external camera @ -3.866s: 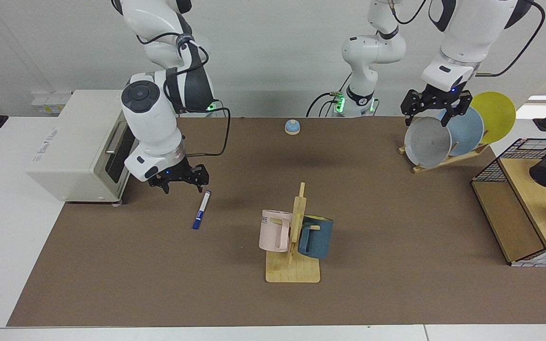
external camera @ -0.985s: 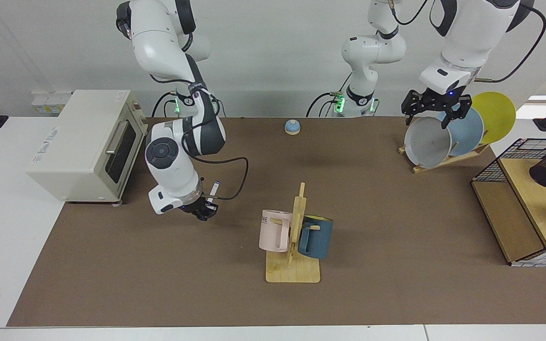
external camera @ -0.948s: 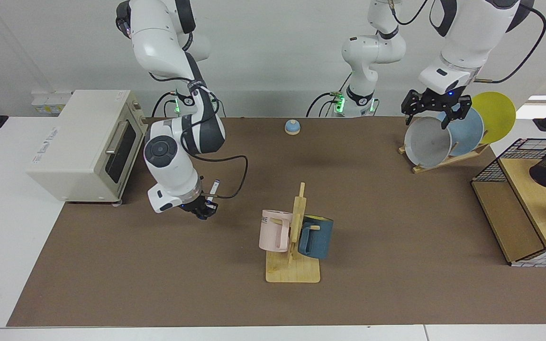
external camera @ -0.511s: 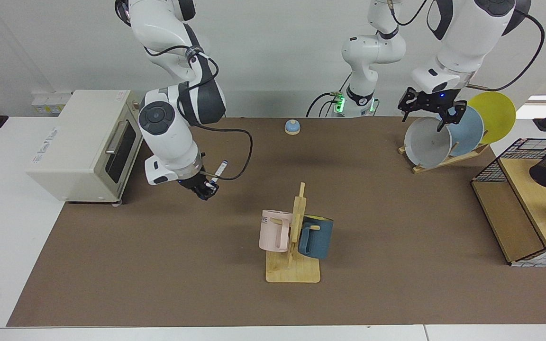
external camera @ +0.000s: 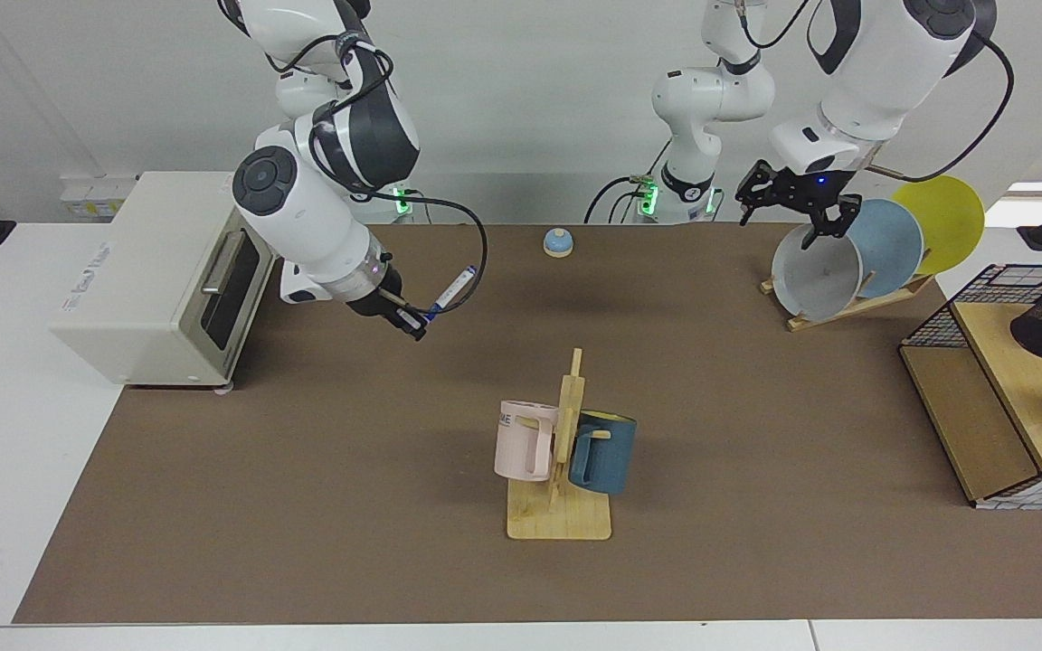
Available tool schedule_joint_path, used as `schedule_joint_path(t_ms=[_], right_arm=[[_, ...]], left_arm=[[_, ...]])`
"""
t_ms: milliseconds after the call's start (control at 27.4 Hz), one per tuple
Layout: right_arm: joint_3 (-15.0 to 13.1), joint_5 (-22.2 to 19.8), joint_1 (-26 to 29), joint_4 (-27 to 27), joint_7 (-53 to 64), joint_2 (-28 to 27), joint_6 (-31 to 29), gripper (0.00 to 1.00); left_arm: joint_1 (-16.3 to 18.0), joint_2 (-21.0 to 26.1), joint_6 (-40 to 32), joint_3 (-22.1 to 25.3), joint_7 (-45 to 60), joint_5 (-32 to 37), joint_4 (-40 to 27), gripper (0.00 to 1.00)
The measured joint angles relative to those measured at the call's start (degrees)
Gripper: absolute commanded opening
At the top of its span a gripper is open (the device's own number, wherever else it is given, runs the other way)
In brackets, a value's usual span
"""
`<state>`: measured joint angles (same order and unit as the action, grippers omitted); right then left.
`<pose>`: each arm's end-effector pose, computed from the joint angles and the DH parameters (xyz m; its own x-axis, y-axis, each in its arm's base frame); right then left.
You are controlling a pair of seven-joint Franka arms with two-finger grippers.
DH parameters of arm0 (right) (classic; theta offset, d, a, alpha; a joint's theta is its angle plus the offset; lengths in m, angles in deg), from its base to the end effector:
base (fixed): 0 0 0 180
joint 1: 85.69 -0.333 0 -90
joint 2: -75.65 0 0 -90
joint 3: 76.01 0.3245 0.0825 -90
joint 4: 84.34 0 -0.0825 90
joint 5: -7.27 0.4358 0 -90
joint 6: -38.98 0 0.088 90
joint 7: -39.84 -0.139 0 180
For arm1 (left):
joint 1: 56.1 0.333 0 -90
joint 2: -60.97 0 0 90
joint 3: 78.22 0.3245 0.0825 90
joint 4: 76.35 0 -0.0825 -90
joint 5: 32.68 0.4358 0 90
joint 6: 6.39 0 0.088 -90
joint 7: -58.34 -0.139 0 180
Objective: Put markers into pen holder
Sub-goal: 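Lift the marker with the right gripper while the left gripper reaches toward it, then grasp the marker's capped end with the left gripper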
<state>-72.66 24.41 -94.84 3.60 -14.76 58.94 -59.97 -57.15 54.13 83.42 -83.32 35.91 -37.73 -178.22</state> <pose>0.6665 0.1814 0.4489 0.6742 -0.6717 -0.3071 -0.7229 -0.6854 -0.0878 0.5550 -0.0742 0.5627 0.8777 -0.4760 -0.0551 -0.4688 -0.8769 0.1062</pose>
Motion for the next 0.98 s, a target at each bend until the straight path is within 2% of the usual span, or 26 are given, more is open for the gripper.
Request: schedule_joint_path(t_ms=[146,328,693,985], right_arm=[[0.3,4.6,-0.3,0.0,-4.8,0.1,-0.1,0.0],[0.5,7.7,-1.7,-0.1,-9.3,0.2,-0.6,0.0],[0.6,8.0,-10.2,-0.1,-20.1,0.5,-3.9,0.0],[0.4,7.9,-10.9,-0.1,-23.0,0.5,-4.0,0.0]], left_arm=[[0.0,-0.2,-0.3,-0.1,0.0,-3.6,-0.1,1.0],[-0.2,-0.3,-0.5,-1.2,-0.1,-8.6,-0.1,1.0],[-1.9,-0.6,-0.4,-4.6,-0.2,-14.9,-0.3,1.0],[-2.3,-0.7,0.7,-5.8,-2.2,-21.2,-0.3,1.0]])
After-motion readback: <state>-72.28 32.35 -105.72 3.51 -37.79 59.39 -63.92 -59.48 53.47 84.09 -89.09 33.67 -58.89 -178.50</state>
